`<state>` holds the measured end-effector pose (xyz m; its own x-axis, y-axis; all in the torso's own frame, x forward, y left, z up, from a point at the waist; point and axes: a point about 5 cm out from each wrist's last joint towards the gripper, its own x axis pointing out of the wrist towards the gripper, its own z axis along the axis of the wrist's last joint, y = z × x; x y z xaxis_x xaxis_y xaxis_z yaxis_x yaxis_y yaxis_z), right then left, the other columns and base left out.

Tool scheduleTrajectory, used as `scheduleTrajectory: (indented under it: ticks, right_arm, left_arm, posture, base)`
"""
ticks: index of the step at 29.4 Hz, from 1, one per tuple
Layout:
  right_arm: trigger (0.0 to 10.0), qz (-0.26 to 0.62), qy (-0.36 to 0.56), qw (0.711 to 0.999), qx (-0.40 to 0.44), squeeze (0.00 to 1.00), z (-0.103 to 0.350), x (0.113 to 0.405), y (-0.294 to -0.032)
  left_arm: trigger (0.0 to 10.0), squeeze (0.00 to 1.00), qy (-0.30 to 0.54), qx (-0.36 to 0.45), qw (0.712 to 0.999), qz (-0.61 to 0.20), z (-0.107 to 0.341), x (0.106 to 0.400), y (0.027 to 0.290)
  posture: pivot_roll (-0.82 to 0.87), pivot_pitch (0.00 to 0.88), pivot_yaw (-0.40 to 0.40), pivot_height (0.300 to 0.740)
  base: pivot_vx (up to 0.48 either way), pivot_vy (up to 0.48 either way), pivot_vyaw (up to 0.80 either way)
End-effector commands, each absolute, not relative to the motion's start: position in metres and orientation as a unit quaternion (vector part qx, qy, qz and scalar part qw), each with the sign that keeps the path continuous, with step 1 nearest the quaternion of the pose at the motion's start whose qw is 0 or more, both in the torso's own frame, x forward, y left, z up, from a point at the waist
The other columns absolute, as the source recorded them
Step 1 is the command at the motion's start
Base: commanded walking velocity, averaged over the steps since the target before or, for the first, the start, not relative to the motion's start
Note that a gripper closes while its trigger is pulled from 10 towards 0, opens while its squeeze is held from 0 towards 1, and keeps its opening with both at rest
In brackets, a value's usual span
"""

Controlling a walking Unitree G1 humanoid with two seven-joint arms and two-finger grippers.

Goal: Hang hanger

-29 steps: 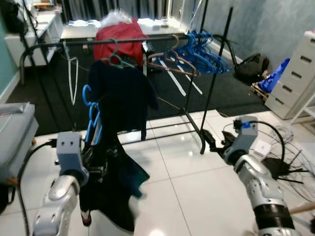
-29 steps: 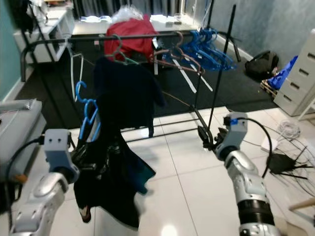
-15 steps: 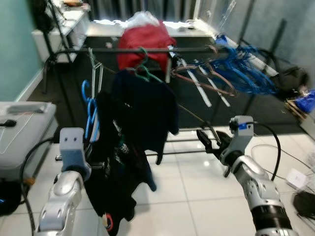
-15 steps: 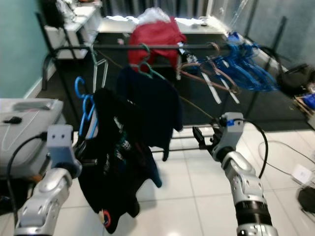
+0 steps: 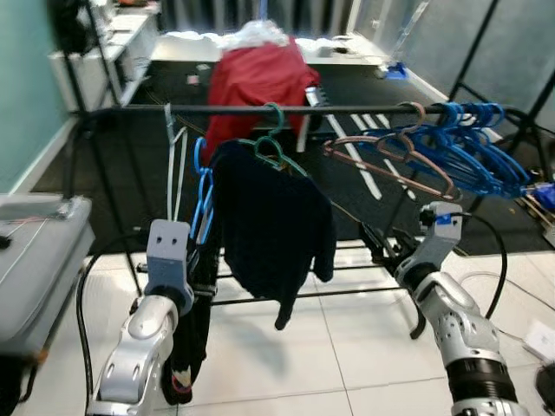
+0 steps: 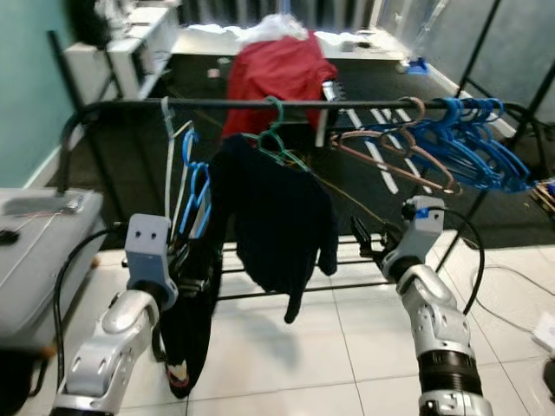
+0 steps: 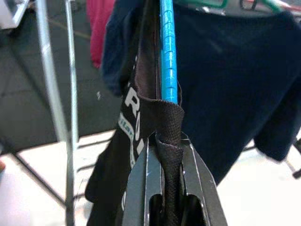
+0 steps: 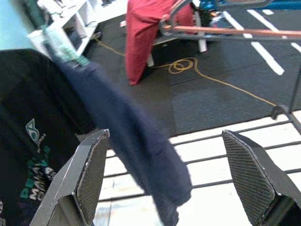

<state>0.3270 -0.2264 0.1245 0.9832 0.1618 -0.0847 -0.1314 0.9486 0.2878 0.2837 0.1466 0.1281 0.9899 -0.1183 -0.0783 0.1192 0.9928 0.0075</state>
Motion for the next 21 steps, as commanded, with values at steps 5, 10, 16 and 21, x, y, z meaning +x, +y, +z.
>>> scheduleTrajectory:
  ticks: [5, 10, 16, 21]
  right_arm:
    - [10.0, 0.070, 0.052, 0.987, 0.136, 0.00, 0.124, 0.327, -0.227]
    - [10.0, 0.069, 0.052, 0.987, 0.135, 0.00, 0.125, 0.328, -0.226]
    - [10.0, 0.068, 0.053, 0.987, 0.133, 0.00, 0.125, 0.328, -0.226]
    - [10.0, 0.067, 0.054, 0.988, 0.132, 0.00, 0.126, 0.329, -0.226]
  left_arm:
    - [10.0, 0.00, 0.017, 0.005, 0.997, -0.073, 0.138, 0.285, 0.135]
    - [10.0, 0.00, 0.019, 0.005, 0.999, -0.051, 0.144, 0.292, 0.135]
    - [10.0, 0.00, 0.053, -0.009, 0.998, 0.023, 0.139, 0.296, 0.147]
    - [10.0, 0.00, 0.076, 0.003, 0.996, 0.036, 0.134, 0.296, 0.149]
  posture:
    - [-0.10, 0.000, -0.028, 0.740]
    - [-0.11, 0.000, -0.027, 0.740]
    - [-0.11, 0.000, -0.026, 0.740]
    - [-0.11, 0.000, -0.028, 0.740]
  base:
    - [0.480, 0.000, 0.00]
    - [0.480, 0.000, 0.00]
    - [0.240, 0.000, 0.00]
    - [0.000, 0.000, 0.00]
